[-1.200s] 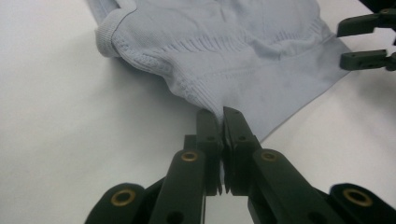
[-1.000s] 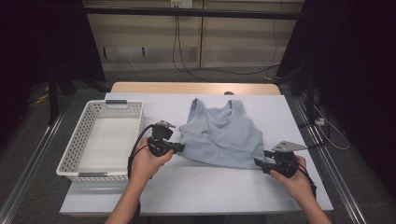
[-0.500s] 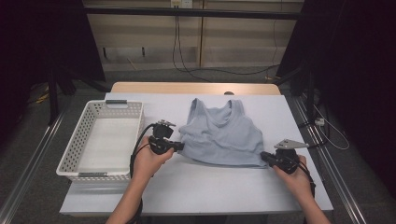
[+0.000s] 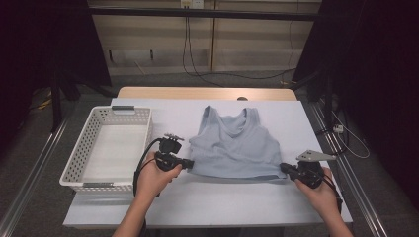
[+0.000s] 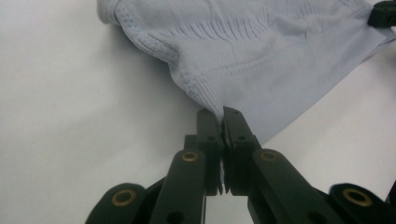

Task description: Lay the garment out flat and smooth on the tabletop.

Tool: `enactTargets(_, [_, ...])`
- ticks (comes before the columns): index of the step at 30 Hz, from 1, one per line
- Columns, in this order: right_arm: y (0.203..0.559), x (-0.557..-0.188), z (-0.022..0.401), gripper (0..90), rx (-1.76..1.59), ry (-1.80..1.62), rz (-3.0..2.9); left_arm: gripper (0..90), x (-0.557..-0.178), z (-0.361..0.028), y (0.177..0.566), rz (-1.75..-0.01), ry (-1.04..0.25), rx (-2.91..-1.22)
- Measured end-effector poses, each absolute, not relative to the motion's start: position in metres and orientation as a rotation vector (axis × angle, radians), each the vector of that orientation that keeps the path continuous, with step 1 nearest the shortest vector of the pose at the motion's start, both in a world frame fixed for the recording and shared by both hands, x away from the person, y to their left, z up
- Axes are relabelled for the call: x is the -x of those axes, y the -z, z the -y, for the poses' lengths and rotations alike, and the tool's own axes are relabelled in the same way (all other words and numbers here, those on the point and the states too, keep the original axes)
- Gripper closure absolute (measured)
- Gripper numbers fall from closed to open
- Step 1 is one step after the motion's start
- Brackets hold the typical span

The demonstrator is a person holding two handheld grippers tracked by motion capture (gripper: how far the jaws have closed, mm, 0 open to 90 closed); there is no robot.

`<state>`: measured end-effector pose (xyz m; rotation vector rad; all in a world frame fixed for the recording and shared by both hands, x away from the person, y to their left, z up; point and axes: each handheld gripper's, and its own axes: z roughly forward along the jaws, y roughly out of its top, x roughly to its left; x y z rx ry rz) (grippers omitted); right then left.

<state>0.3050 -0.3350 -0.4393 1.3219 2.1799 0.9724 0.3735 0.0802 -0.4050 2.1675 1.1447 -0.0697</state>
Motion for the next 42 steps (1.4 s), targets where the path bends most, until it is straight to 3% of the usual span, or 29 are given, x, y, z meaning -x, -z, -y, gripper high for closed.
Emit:
enactTargets(11, [0.447, -0.303, 0.330, 82.8, -1.304, -0.932, -2.195, 85.3, -0.375, -0.082, 0.421, -1.179, 0.044, -2.180])
enactTargets(13, [0.447, -0.302, 0.331, 80.5, -1.293, -0.943, -2.195, 78.1, -0.376, -0.083, 0.419, -1.179, 0.016, -2.171])
enactTargets(15, [0.446, -0.302, 0.330, 76.3, -1.294, -0.948, -2.181, 62.1, -0.378, -0.083, 0.415, -1.174, -0.030, -2.137])
enactTargets(18, [0.443, -0.301, 0.329, 65.1, -1.297, -0.963, -2.146, 50.4, -0.382, -0.080, 0.411, -1.156, -0.079, -2.112])
enactTargets(20, [0.441, -0.301, 0.328, 58.0, -1.289, -0.994, -2.135, 47.2, -0.386, -0.074, 0.412, -1.136, -0.077, -2.110])
enactTargets(24, [0.441, -0.303, 0.326, 52.9, -1.294, -0.998, -2.116, 41.5, -0.398, -0.063, 0.419, -1.126, -0.154, -2.110])
enactTargets(29, [0.443, -0.304, 0.326, 49.3, -1.293, -1.001, -2.129, 43.5, -0.414, -0.053, 0.430, -1.118, -0.191, -2.108])
enactTargets(31, [0.444, -0.304, 0.326, 47.2, -1.294, -0.997, -2.133, 53.2, -0.419, -0.051, 0.435, -1.118, -0.208, -2.131])
enactTargets(35, [0.447, -0.305, 0.329, 46.0, -1.312, -0.992, -2.128, 58.6, -0.423, -0.050, 0.443, -1.138, -0.212, -2.145])
enactTargets(39, [0.449, -0.306, 0.331, 46.3, -1.332, -0.990, -2.120, 76.2, -0.425, -0.052, 0.444, -1.145, -0.238, -2.154])
enactTargets(42, [0.450, -0.306, 0.330, 51.0, -1.335, -0.979, -2.136, 84.4, -0.426, -0.054, 0.446, -1.150, -0.220, -2.143])
